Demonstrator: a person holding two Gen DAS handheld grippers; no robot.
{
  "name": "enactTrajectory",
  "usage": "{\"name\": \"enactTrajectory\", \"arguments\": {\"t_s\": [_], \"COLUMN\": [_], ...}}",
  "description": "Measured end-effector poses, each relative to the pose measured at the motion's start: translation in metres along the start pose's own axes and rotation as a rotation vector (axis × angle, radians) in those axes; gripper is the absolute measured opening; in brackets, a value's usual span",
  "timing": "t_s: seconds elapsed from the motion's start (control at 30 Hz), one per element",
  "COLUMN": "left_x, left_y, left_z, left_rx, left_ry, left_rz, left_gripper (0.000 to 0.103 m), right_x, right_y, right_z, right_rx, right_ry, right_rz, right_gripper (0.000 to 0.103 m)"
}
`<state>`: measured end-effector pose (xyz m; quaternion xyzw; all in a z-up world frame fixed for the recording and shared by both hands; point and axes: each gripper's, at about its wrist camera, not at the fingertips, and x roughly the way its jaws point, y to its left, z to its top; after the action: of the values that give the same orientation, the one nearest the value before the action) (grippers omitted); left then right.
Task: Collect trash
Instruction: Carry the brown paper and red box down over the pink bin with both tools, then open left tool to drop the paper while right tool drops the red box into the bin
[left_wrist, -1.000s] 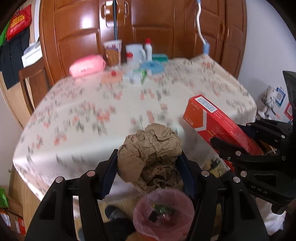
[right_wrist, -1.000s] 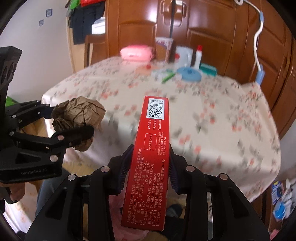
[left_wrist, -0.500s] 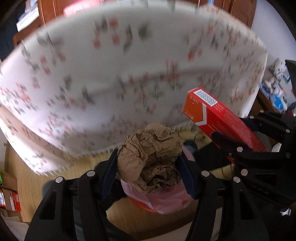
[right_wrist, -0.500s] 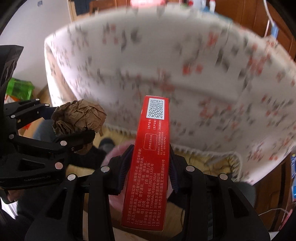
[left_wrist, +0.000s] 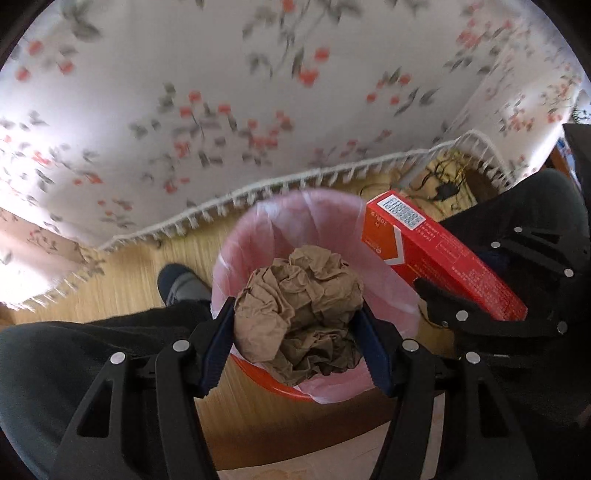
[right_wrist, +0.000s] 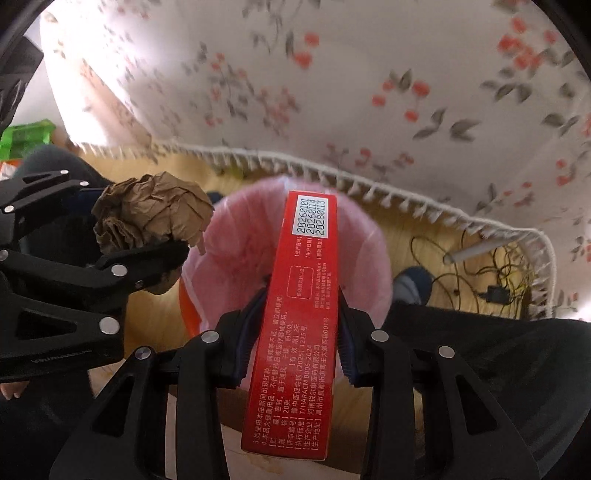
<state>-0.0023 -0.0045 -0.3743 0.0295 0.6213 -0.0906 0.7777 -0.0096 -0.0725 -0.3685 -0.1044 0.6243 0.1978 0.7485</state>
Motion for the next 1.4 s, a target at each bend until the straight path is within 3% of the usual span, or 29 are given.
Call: {"name": "enactTrajectory", "arguments": {"t_s": [0.37, 0.77, 0.9, 1.0, 1.13, 1.3, 1.4], "left_x": [0.061, 0.07, 0.07, 0.07, 0.068, 0.069, 0.068], "left_y": [0.01, 0.016, 0.018, 0.018, 0.022, 0.039, 0.051], "left_z": [-0.001, 0.001, 0.002, 0.002, 0.002, -0.002, -0.004], "left_rx": [-0.065, -0.094, -0.103, -0.111, -0.128, -0.196, -0.245], "left_ry": [0.148, 0.164, 0.16, 0.159, 0.156, 0.174, 0.182], "left_rz": [-0.054, -0.068, -0.08, -0.081, -0.057, 0.051, 0.07], "left_gripper": [0.062, 0.071, 0.086, 0.087, 0.087, 0.087, 0.087], "right_x": [0.051, 0.066, 0.07, 0.072, 0.076, 0.086, 0.093], "right_y": [-0.013, -0.017, -0.016, -0.014, -0.012, -0.009, -0.008], "right_z": [0.001, -0.002, -0.002, -0.003, -0.002, 0.003, 0.007], "right_rx": [0.035, 0.048, 0.053, 0.048, 0.044, 0.038, 0.041], "right_ry": [0.128, 0.167, 0.175, 0.179, 0.184, 0.194, 0.203], "right_rz": [0.029, 0.039, 0.041, 0.042, 0.042, 0.045, 0.062], "right_gripper": [0.037, 0.037, 0.037, 0.037, 0.037, 0.038, 0.038]}}
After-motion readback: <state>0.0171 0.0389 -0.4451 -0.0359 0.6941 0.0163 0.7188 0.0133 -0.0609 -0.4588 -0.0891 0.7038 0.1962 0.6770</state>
